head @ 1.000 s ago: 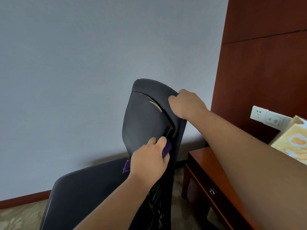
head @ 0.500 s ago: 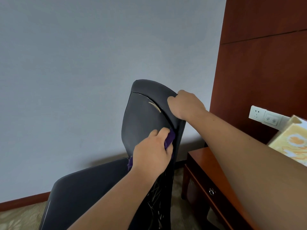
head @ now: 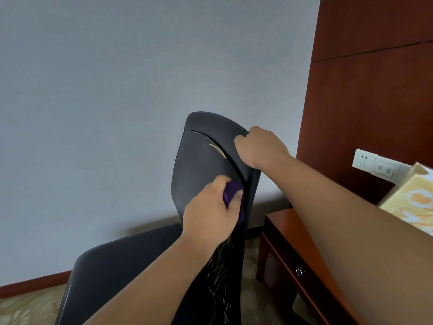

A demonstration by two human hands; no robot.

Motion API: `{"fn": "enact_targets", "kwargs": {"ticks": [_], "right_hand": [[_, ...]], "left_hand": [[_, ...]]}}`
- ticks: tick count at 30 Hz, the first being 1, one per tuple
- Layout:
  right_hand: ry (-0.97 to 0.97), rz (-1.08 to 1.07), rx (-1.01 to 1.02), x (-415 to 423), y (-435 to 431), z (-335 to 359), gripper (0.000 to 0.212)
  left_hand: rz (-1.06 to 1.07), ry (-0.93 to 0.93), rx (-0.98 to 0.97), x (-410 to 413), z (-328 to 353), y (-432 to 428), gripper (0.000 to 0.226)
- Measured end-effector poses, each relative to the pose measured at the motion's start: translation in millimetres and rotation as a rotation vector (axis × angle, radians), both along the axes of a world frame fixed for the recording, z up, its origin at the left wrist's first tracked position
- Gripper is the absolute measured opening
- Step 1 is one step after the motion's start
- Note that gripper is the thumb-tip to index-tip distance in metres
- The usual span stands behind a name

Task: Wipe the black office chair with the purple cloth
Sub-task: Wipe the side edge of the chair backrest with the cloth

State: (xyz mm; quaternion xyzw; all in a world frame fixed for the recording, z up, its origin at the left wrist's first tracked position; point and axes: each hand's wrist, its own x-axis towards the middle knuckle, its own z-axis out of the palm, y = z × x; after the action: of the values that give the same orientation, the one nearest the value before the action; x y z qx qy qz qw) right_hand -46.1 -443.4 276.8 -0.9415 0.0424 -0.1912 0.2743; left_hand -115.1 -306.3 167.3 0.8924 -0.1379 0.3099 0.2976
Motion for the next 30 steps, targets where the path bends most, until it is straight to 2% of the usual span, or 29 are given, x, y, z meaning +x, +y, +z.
{"fn": "enact_targets", "kwargs": {"ticks": [2,4,11,15,22,30], "right_hand": [[0.005,0.006,0.011,-0.1,0.1,-0.4,0.027],[0.008,0.01,0.021,-0.3,-0.2,-0.8,0.027],[-0.004,0.01,-0.005,0.7,-1.2,-1.6,0.027],[-0.007,0.013,-0.009,1.5,-1.3,-1.6,0.026],[-0.001,0.013,-0.004,2.3,-3.4,-1.1,0.024],[0.009,0.016,0.018,2.6,-2.6,-0.5,0.024]], "left_hand": [[-0.012,-0.011,-0.105,3.7,10.7,-4.1,0.022],[-0.027,0.015,-0.123,8.6,18.3,-9.1,0.021],[-0.029,0.237,-0.222,41.6,40.3,-10.8,0.021],[0.0,0.307,-0.181,62.7,55.8,-7.5,0.019],[0.095,0.308,-0.1,80.4,72.4,-9.7,0.015],[-0.101,0.252,0.006,41.0,57.3,-8.9,0.019]]}}
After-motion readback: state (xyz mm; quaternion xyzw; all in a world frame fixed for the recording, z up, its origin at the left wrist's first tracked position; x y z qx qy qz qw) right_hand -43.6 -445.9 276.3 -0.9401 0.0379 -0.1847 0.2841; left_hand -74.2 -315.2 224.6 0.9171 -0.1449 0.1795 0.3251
